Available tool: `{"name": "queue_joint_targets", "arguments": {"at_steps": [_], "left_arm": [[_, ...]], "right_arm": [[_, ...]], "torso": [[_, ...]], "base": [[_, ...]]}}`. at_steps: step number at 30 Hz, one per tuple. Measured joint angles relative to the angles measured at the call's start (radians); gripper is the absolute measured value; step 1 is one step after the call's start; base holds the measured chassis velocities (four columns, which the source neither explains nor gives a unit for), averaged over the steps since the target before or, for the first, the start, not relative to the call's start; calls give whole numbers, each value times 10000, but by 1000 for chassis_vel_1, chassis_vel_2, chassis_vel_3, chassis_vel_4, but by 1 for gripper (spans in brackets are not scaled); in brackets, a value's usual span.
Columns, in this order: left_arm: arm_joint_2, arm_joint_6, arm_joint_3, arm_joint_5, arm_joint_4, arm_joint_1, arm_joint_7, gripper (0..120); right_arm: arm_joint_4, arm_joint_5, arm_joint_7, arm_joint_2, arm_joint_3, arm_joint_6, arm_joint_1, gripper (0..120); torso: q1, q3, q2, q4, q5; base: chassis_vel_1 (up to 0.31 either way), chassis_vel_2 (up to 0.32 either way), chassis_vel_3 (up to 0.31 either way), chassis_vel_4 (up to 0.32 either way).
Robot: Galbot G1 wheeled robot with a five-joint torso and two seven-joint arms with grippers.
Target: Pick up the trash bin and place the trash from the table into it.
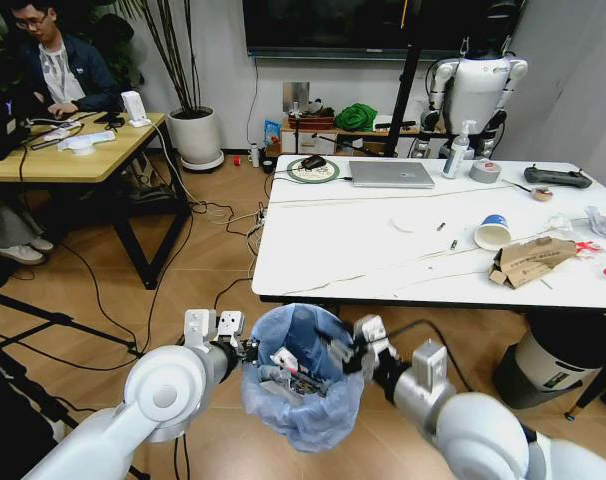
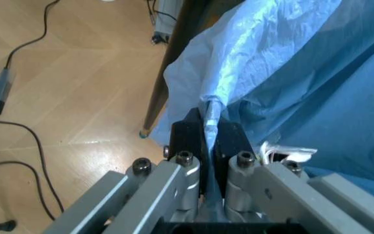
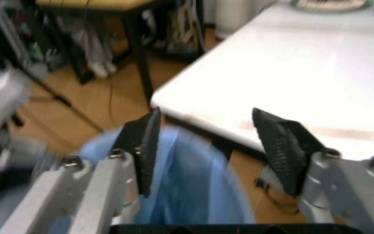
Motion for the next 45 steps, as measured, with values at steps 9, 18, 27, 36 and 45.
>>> {"name": "queue_joint_targets", "arguments": {"at_steps": [9, 18, 27, 36, 45], "left_arm": [[-1, 0, -70, 200, -358, 510, -22, 0], [48, 0, -80, 217, -474, 633, -20, 0], [96, -1, -6, 261, -338, 589, 46, 0], [234, 0, 14, 225, -307, 601, 53, 0], [202, -1, 151, 197, -268, 514, 161, 0]], "right_arm": [[-1527, 891, 1673, 541, 2545, -558, 651, 90], [-3641, 754, 1605, 1111, 3692, -367, 771, 100], [-5583, 605, 1026, 1823, 3105, -279, 2144, 100], [-8256, 1383, 1276, 2824, 2302, -627, 4409, 100], [-11155, 1608, 1276, 3762, 2107, -781, 6006, 100]], "torso": [[1, 1, -1, 0, 0], [0, 0, -2, -3, 2], [0, 1, -2, -3, -1], [1, 2, -3, 4, -1], [2, 1, -3, -2, 0]], "base": [[0, 0, 0, 0], [0, 0, 0, 0], [0, 0, 0, 0], [0, 0, 0, 0], [0, 0, 0, 0]]}}
